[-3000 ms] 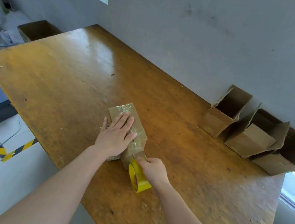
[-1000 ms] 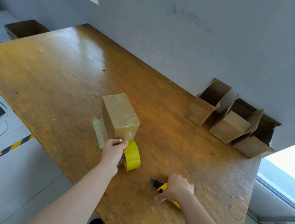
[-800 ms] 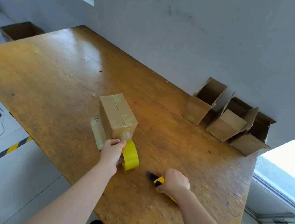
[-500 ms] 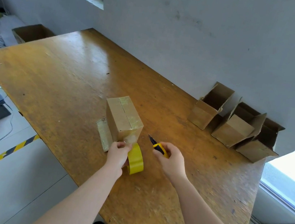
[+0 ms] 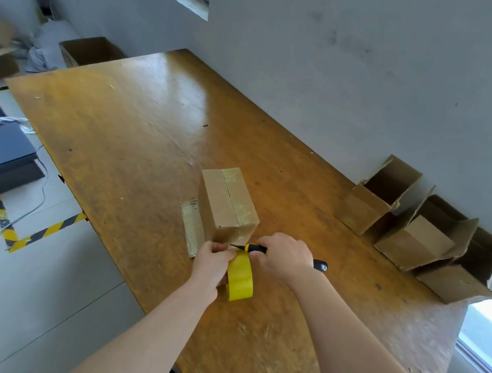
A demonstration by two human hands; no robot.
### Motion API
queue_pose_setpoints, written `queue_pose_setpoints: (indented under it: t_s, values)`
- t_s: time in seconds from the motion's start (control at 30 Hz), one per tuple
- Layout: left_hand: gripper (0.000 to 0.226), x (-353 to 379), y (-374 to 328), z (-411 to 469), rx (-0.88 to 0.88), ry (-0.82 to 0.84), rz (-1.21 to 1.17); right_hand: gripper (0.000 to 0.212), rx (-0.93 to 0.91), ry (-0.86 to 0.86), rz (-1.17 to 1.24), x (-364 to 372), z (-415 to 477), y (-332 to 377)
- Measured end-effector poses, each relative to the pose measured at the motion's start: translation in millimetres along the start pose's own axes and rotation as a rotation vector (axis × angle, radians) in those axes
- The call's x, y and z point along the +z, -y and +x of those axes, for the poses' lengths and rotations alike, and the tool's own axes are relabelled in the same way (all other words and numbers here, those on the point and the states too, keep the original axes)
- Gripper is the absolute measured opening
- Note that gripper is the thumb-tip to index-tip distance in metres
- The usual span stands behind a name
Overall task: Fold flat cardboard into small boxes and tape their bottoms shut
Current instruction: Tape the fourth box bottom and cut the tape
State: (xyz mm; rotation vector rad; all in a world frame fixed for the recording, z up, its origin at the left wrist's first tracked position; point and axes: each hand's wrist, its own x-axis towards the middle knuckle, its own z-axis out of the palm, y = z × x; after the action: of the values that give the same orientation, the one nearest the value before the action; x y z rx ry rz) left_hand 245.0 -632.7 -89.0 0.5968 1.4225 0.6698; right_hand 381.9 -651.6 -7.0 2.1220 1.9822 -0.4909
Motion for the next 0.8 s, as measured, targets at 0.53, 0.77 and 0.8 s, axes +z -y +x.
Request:
queue_pose_setpoints:
  t_s: [0.53, 0.77, 0.8]
  values:
    - [0.014, -2.7, -6.0, -0.5, 0.002, 0.028, 0.121, 0.02, 0.051, 0.065, -0.251, -10.0, 23.5, 21.3]
    - [0.011, -6.1, -10.3, -3.1, 0.04, 0.033, 0.222, 0.026, 0.179, 0.049, -0.003, 34.6, 11.3, -10.3]
    - [0.011, -6.8, -11.3, -3.6, 0.036, 0.04, 0.226, 0.026, 0.188, 0.051, 0.028, 46.4, 7.1, -16.3]
